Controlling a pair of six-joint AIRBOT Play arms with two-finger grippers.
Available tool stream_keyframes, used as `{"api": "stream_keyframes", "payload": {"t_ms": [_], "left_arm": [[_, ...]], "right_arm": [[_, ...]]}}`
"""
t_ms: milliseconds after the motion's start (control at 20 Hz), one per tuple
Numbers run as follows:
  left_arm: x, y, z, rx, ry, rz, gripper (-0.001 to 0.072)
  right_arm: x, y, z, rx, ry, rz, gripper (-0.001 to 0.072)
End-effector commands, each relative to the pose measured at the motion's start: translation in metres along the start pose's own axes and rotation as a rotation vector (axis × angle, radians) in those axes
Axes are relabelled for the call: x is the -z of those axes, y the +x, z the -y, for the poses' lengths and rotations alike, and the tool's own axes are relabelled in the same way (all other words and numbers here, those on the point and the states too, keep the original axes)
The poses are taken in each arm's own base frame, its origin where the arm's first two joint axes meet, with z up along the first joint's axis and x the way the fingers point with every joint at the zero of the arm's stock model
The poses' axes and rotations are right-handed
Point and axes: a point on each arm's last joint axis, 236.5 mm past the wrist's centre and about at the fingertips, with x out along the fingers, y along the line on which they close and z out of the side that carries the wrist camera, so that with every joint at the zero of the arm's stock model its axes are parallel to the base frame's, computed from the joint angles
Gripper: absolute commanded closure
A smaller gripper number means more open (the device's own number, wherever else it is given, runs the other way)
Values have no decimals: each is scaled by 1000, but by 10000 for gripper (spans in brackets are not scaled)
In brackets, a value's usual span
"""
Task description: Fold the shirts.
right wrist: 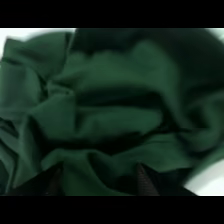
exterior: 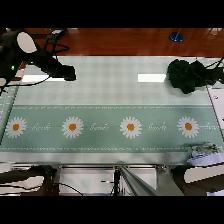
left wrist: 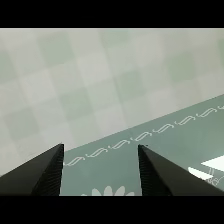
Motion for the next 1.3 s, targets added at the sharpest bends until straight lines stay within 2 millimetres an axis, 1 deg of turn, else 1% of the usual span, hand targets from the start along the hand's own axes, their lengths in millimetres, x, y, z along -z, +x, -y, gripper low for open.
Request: {"api": "stream_keyframes", "payload": {"t_ms": [0, 50, 100, 150, 200, 250, 300, 350, 450, 500, 550, 600, 650, 700, 750, 850, 950, 1050, 1100, 1150, 1250], "left_arm": [[1, 0, 7, 25, -4, -7, 163], [2, -1, 9, 36, -7, -11, 163], [4, -1, 12, 45, -9, -18, 163], [6, -1, 12, 48, -10, -25, 163], [7, -1, 13, 49, -9, -32, 163], [9, -2, 13, 51, -8, -40, 163], [12, -4, 14, 53, -7, -49, 164], [14, -8, 15, 54, -5, -53, 163], [13, -20, 20, 64, -2, -31, 164], [9, -31, 25, 75, 1, -3, 164], [4, -44, 31, 88, 6, 31, 163], [-1, -61, 37, 98, 13, 76, 163], [-7, -79, 42, 102, 24, 122, 164], [-12, -101, 47, 102, 36, 176, 164], [-16, -123, 51, 99, 50, 230, 164], [-18, -172, 60, 89, 75, 343, 163], [-12, -221, 71, 78, 105, 455, 164], [2, -268, 80, 67, 132, 560, 163], [11, -290, 85, 62, 145, 611, 163], [20, -307, 90, 58, 155, 653, 163], [38, -339, 97, 50, 175, 729, 164]], "right_arm": [[31, 36, -17, -46, 5, -72, 174], [38, 44, -21, -47, -2, -84, 206], [46, 51, -26, -50, -10, -96, 325], [47, 53, -30, -53, -19, -95, 548], [43, 48, -37, -69, -12, -88, 681], [34, 40, -46, -90, -8, -76, 682], [21, 24, -57, -110, -35, -52, 682], [5, 4, -70, -133, -90, -24, 683], [-30, -52, -101, -183, -199, 63, 683], [-48, -86, -117, -206, -234, 118, 683], [-65, -125, -134, -231, -267, 184, 683], [-80, -167, -151, -257, -293, 258, 683], [-91, -209, -169, -285, -320, 332, 683], [-99, -247, -182, -307, -345, 396, 683], [-103, -284, -196, -333, -369, 453, 683], [-101, -358, -224, -416, -394, 557, 683], [-93, -420, -244, -489, -418, 636, 683], [-78, -480, -260, -572, -430, 718, 683], [-70, -504, -266, -609, -433, 748, 683], [-59, -527, -272, -650, -436, 773, 683], [-39, -564, -285, -751, -430, 799, 683]]}}
